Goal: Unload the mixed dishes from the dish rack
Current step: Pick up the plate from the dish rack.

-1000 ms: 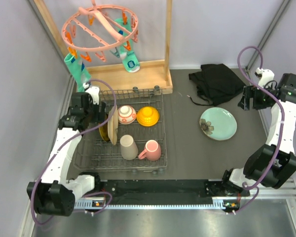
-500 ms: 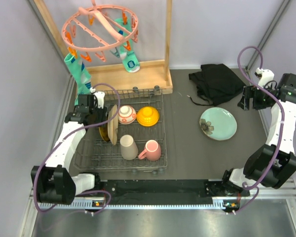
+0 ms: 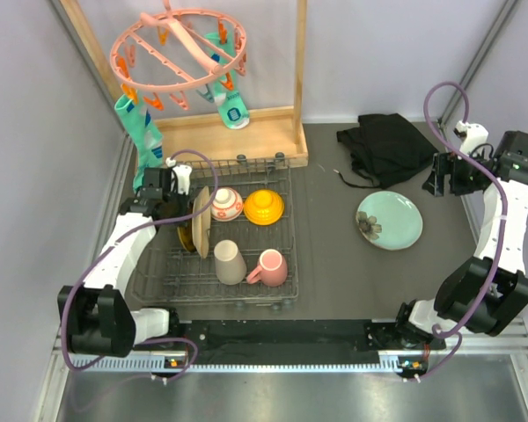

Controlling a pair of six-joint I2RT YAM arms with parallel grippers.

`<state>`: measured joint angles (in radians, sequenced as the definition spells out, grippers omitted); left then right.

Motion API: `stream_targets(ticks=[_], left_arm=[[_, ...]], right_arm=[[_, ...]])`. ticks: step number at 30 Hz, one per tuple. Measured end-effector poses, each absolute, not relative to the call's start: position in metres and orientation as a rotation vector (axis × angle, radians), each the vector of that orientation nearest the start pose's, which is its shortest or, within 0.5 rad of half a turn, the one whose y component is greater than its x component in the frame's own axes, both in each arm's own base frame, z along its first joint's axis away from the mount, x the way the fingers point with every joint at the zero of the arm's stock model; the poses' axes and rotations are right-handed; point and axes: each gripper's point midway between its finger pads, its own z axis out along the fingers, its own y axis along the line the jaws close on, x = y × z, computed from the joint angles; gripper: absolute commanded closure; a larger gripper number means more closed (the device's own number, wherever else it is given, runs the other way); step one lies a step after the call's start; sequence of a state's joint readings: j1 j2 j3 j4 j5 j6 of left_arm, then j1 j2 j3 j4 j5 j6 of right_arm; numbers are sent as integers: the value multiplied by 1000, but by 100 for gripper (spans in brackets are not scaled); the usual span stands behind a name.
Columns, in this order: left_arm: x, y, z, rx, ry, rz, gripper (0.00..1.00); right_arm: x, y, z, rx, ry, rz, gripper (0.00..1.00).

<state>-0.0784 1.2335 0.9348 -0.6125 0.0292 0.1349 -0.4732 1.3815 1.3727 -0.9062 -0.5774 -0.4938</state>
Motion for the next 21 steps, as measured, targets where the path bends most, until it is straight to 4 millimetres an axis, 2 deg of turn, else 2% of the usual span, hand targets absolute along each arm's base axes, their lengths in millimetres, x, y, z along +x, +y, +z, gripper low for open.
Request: stream_targets(ticks=[9, 14, 21], left_arm=[[304, -20, 125, 253, 2469, 13, 84], [304, -21, 125, 256, 2470, 19, 99], [303, -22, 135, 240, 2480, 16, 100]], right_arm=[[326, -77, 220, -256, 2305, 256, 20], [325, -76, 218, -255, 2309, 264, 20], [325, -75, 218, -258, 2306, 271, 20]])
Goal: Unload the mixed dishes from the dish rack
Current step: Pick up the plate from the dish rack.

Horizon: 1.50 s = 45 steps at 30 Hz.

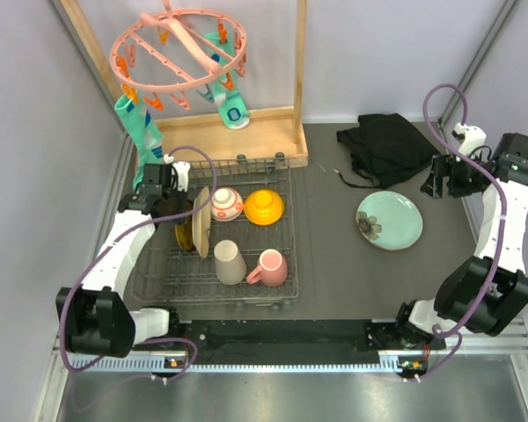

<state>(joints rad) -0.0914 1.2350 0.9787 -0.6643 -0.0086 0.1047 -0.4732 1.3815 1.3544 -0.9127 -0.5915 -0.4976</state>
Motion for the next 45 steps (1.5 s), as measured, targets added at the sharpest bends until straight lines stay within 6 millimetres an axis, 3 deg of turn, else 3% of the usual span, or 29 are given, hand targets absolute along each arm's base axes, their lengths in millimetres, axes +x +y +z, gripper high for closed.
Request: stream_targets(ticks=[6, 15, 28, 45], left_arm=[[310, -22, 152, 235, 2447, 20, 100], [311, -20, 153, 232, 2444, 36, 100], [310, -28, 153, 262, 2441, -15, 62], [309, -37, 154, 285, 2439, -56, 56]], right_arm=[[325, -75, 216, -266, 2307, 272, 20], [322, -74, 210, -270, 2321, 281, 20], [322, -74, 210, -271, 2321, 281, 20], [320, -73, 200, -265, 2339, 298, 20]])
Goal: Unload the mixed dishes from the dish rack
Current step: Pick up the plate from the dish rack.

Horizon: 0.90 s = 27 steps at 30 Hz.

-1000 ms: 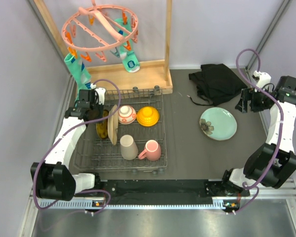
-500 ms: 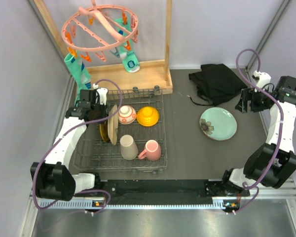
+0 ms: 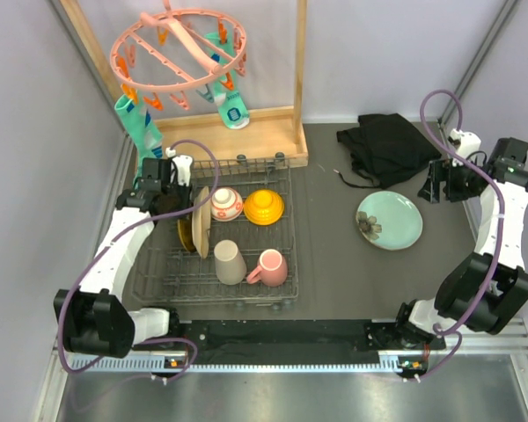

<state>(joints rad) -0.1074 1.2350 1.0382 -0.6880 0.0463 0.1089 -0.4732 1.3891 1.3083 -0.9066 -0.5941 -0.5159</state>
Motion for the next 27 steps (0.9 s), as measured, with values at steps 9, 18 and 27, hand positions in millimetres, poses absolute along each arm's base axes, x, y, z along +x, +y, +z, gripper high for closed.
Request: stream_targets(ticks=[9, 18, 27], left_arm=[[327, -35, 241, 298, 2247, -18, 29], [315, -68, 272, 379, 2221, -93, 28], [306, -89, 252, 440, 2299, -62, 27]], right_arm=[[320, -72, 198, -263, 2345, 305, 20], [320, -72, 196, -263, 2347, 315, 20], [320, -71, 194, -270, 2348, 319, 20]])
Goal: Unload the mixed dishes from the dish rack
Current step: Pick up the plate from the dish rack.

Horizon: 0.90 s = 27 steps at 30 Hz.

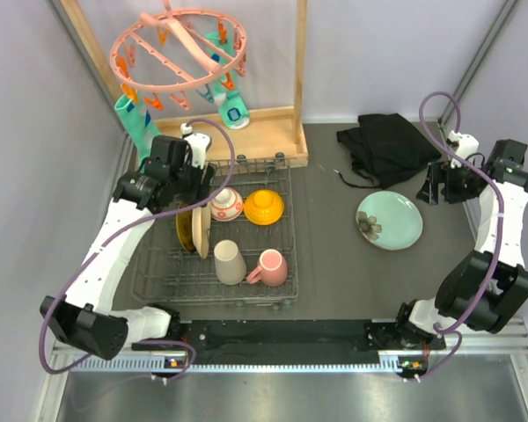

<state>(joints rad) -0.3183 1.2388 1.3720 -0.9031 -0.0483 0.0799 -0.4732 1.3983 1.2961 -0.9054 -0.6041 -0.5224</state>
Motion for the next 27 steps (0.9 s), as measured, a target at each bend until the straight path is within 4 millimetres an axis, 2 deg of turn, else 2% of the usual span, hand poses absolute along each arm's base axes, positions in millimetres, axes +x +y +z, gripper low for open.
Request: stream_targets(ticks=[4, 13, 20, 27], left_arm=[[309, -90, 244, 453, 2318, -11, 27], [307, -93, 212, 516, 2390, 111, 27], [308, -84, 200, 549, 2410, 224, 28], [309, -79, 182, 577, 2452, 288, 31]], right_arm=[[318, -70, 191, -267, 2356, 331, 20], [316, -67, 184, -264, 2366, 356, 19], [316, -65, 184, -268, 2360, 372, 19], [312, -62, 174, -273, 2376, 389, 19]])
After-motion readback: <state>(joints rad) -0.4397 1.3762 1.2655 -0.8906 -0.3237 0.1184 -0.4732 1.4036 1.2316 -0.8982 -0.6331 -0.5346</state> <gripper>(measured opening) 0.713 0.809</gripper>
